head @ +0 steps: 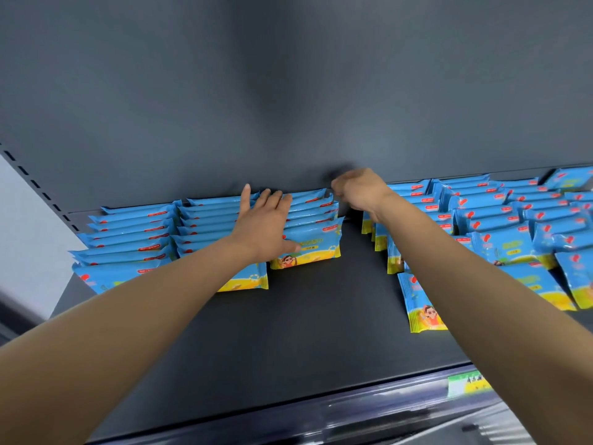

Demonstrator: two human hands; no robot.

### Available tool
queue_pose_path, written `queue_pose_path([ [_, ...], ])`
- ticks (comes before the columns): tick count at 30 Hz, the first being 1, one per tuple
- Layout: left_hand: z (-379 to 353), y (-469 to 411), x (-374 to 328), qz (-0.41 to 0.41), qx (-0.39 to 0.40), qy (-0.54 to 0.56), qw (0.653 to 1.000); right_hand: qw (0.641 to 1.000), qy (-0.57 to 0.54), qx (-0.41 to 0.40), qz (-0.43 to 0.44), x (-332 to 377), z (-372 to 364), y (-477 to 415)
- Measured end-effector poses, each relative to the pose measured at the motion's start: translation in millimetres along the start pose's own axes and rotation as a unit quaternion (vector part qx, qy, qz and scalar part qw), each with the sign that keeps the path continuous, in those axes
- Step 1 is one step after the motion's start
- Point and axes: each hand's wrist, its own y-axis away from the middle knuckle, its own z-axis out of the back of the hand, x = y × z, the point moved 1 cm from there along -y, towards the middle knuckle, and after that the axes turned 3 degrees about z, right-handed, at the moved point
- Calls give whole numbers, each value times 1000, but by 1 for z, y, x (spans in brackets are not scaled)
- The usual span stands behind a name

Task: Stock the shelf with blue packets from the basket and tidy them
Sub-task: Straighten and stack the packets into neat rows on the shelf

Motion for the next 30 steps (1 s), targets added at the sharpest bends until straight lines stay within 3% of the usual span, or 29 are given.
queue_pose_path([
  [5,-1,4,-1,-12,-44,27,999,993,109,22,29,7,-1,14],
  [14,3,9,-3,-7,-23,50,998,992,114,11,46,3,5,26],
  [19,16,16,-30,-58,-110,85,989,988,145,21,57,-6,39,37],
  [23,25,18,-79,-130,-146,145,970,961,270,14,58,-20,80,52],
  [26,19,22,-119,-193,-101,182,959,929,365,57,32,-40,101,67],
  [30,-1,18,-161,-209,23,216,953,920,387,65,-8,-74,119,84],
])
